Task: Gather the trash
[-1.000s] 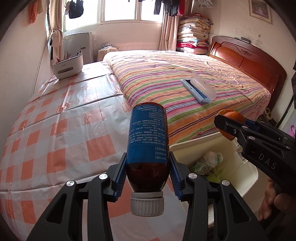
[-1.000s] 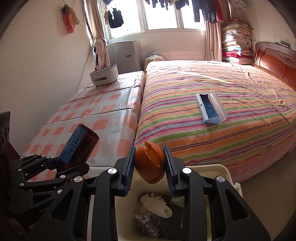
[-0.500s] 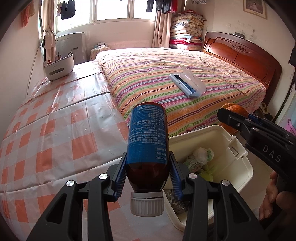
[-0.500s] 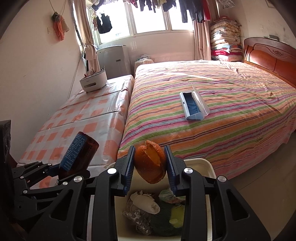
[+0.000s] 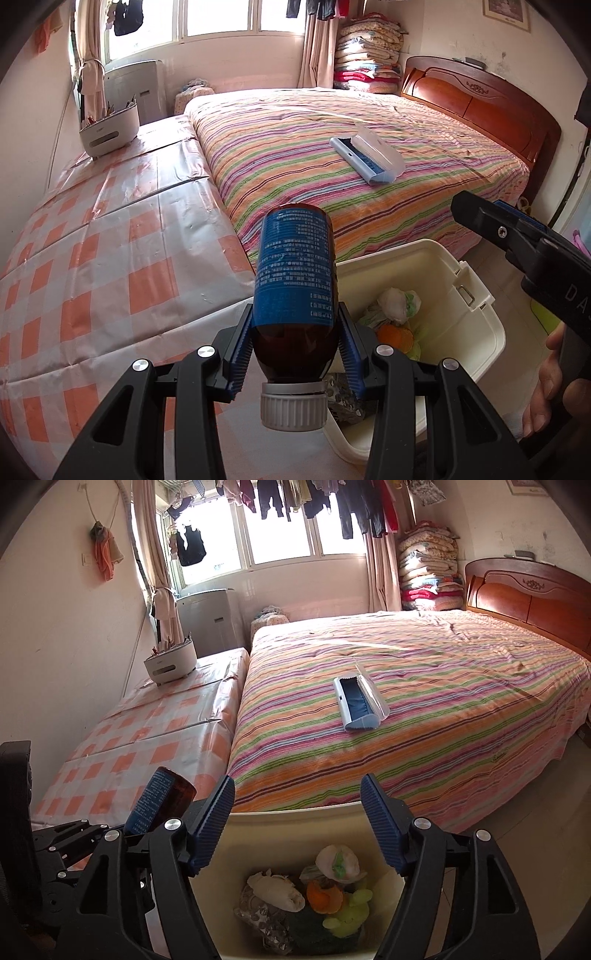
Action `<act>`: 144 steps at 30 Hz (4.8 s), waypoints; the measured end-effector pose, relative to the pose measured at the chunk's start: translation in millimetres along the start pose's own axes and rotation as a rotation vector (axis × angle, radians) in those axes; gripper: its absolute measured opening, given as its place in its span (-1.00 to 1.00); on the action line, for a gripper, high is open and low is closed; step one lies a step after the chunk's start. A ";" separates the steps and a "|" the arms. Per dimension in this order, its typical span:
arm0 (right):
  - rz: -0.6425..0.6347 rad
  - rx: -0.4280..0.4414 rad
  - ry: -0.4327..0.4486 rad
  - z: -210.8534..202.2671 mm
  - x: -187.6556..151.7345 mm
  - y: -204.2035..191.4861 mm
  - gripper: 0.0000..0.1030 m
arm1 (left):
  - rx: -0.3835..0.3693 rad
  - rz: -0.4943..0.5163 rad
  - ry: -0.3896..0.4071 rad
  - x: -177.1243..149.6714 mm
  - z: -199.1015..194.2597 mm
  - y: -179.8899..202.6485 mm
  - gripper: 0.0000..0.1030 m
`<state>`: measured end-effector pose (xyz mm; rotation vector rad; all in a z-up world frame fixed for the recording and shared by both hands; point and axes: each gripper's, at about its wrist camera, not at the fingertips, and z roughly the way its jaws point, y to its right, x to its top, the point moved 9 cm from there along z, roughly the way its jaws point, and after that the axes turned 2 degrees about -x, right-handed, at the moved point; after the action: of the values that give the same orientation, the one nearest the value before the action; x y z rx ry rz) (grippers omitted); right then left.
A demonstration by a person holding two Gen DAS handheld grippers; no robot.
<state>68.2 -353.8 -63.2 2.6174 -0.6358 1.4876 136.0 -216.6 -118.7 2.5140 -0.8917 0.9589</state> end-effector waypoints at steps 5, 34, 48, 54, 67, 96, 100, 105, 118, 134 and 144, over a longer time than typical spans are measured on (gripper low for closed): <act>0.024 0.006 0.013 -3.0 2.7 4.3 0.40 | -0.010 0.007 -0.010 -0.3 5.4 5.7 -0.20; 0.097 0.006 0.065 -16.7 7.1 18.5 0.48 | -0.048 0.074 -0.059 -9.3 21.9 37.1 -0.19; 0.131 0.002 0.065 -15.8 5.8 25.2 0.50 | 0.031 0.101 -0.029 -5.1 7.7 28.9 0.37; 0.104 0.042 0.062 -15.4 4.9 3.1 0.54 | 0.154 0.046 0.014 -5.6 -13.0 -14.0 0.37; -0.071 0.185 -0.008 0.3 -18.4 -109.6 0.58 | 0.450 -0.118 0.111 -27.7 -88.9 -142.5 0.37; -0.208 0.124 0.009 4.6 -33.6 -168.5 0.63 | 0.438 -0.290 0.071 -74.3 -98.9 -221.3 0.38; -0.195 0.116 0.007 2.5 -31.7 -159.8 0.64 | 0.429 -0.284 0.069 -73.2 -96.3 -216.4 0.38; -0.187 0.114 0.015 -0.4 -29.3 -153.1 0.64 | 0.427 -0.279 0.060 -72.7 -91.7 -212.9 0.38; -0.165 0.054 0.029 -8.0 -25.0 -124.5 0.65 | 0.343 -0.233 0.049 -58.7 -70.8 -179.4 0.38; -0.085 -0.077 0.037 -24.2 -27.7 -48.5 0.66 | 0.242 -0.074 0.073 -36.4 -43.3 -104.1 0.38; -0.077 -0.105 0.030 -24.8 -32.5 -35.4 0.67 | 0.203 0.001 0.066 -39.8 -36.9 -80.0 0.38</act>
<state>47.2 -304.8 -72.0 2.5066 -0.5859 1.4290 146.4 -120.6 -123.7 2.6297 -0.8122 1.1794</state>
